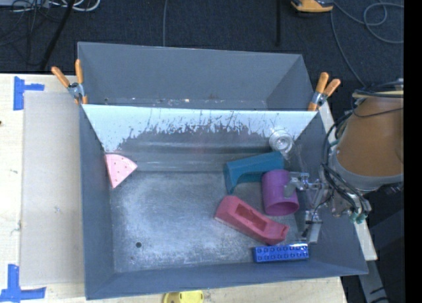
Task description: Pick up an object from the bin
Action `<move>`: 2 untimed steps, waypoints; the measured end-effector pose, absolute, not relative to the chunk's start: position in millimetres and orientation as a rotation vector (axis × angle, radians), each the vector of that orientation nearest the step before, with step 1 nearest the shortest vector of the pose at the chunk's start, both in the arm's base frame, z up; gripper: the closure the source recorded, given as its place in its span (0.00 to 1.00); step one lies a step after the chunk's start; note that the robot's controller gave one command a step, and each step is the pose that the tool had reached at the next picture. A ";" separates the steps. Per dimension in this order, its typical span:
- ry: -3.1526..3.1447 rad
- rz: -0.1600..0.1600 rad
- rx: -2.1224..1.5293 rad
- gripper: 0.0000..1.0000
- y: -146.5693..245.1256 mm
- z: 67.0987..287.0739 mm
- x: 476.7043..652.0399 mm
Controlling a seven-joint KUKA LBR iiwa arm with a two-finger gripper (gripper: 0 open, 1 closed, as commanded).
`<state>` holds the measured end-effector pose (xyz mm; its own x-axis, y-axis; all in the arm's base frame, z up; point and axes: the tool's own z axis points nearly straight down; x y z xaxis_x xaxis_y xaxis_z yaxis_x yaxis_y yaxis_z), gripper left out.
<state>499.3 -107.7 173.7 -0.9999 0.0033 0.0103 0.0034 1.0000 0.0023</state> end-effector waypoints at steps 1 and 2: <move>-3.139 -0.002 0.001 0.00 -107.2 178.0 501.2; -3.146 0.001 0.047 0.00 -99.2 130.6 488.1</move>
Offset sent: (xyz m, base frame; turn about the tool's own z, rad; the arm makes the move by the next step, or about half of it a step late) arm -0.0241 0.0158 -0.0830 -0.0636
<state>488.1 -99.2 130.6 -0.9995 -0.0297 -0.0049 -0.0297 0.9996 -0.0005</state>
